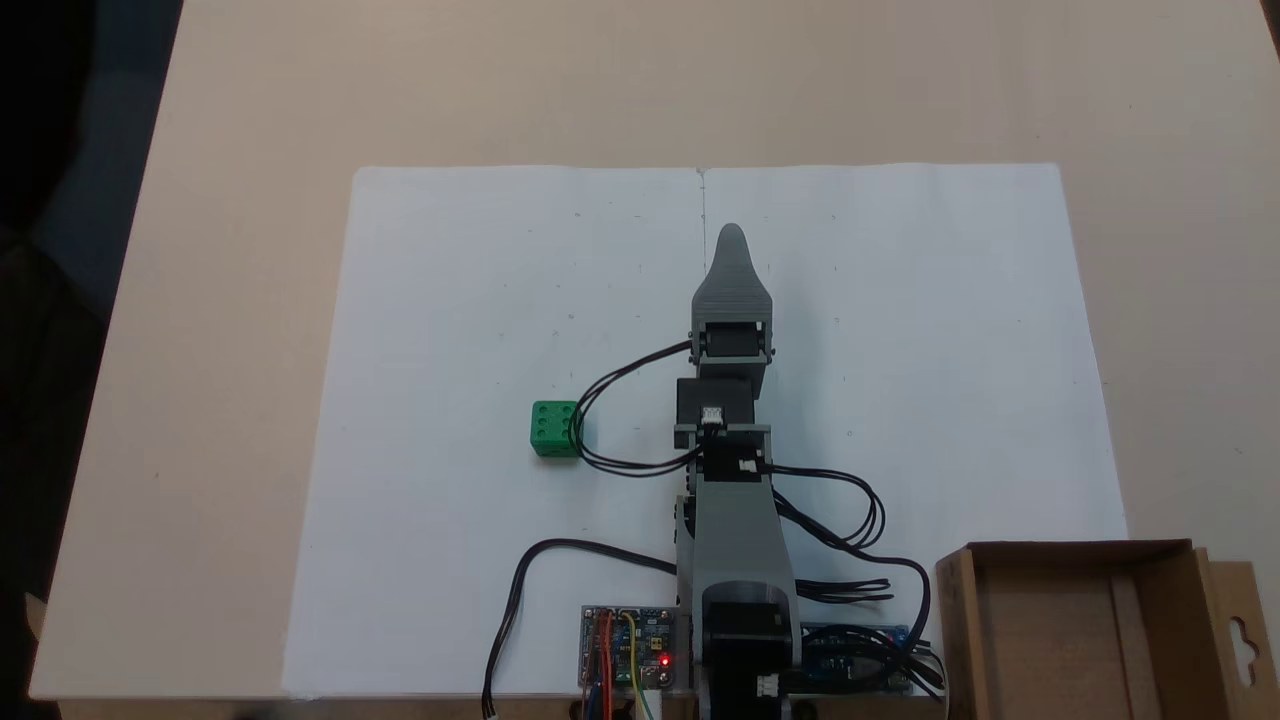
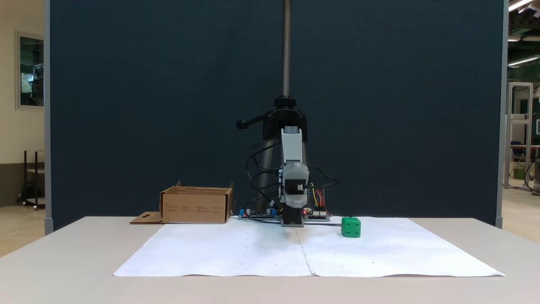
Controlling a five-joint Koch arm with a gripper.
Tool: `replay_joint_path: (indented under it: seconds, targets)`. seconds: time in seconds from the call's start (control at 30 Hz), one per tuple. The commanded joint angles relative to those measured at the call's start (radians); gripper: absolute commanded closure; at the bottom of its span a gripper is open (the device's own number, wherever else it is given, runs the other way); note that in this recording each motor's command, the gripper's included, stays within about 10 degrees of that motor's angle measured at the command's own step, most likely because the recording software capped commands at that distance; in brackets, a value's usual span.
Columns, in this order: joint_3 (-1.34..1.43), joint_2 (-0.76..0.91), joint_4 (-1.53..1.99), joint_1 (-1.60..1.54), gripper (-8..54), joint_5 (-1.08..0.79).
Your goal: Grasp a green dice and put it in the bin.
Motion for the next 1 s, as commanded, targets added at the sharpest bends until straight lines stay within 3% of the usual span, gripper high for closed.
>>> replay_joint_path:
  seconds: [0.0,0.47,0.97]
  targets:
    - [-0.109,0.110,0.158,-0.014,4.2,-0.069]
    - [-0.517,0.109,1.146,-0.083,4.1,-0.011]
    - [-0.689,0.098,1.784,-0.173,1.1,0.133]
